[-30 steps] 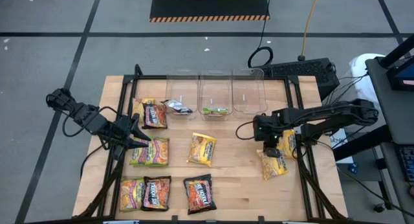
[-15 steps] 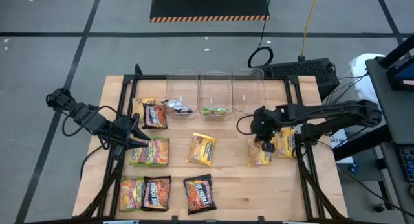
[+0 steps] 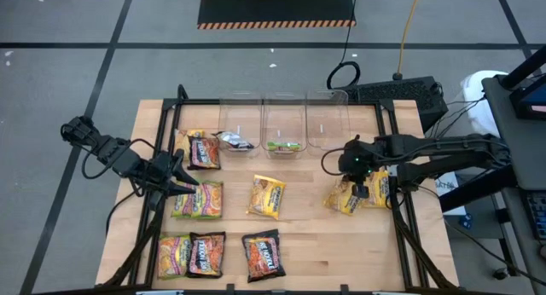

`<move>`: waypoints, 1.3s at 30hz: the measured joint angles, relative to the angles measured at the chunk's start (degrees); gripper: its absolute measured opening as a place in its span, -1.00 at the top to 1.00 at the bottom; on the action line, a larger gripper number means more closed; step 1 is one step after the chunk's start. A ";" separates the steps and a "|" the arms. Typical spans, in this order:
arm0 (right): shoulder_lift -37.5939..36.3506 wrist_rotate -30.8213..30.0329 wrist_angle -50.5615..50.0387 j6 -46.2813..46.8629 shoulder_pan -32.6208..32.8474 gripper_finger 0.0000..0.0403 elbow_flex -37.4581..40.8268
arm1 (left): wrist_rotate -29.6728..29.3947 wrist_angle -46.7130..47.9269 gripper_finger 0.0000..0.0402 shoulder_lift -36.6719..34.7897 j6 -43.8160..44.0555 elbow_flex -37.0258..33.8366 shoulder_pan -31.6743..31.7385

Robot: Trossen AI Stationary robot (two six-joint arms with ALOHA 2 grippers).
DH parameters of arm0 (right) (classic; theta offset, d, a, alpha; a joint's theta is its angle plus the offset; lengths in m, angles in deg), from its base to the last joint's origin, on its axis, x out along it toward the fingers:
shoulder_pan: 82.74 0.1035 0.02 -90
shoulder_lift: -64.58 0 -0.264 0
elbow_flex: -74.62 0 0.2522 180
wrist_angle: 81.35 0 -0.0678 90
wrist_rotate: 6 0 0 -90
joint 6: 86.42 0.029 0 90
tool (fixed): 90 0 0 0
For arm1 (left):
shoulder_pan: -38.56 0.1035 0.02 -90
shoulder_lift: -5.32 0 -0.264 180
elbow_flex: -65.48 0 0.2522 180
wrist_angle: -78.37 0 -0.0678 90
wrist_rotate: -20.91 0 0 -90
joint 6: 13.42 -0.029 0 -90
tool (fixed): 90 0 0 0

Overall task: Sort Maruchan noodles
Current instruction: Put the yellow noodle pack into the right transparent bin

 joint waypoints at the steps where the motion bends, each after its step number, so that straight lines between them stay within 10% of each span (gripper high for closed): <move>1: -0.63 -0.87 -0.16 0.01 0.02 1.00 0.00 | 0.00 -0.02 0.39 -0.02 0.01 0.00 0.00; 39: -16.62 -20.50 9.75 -9.09 -0.50 1.00 0.00 | -0.63 -0.02 0.39 -0.01 1.51 0.00 0.02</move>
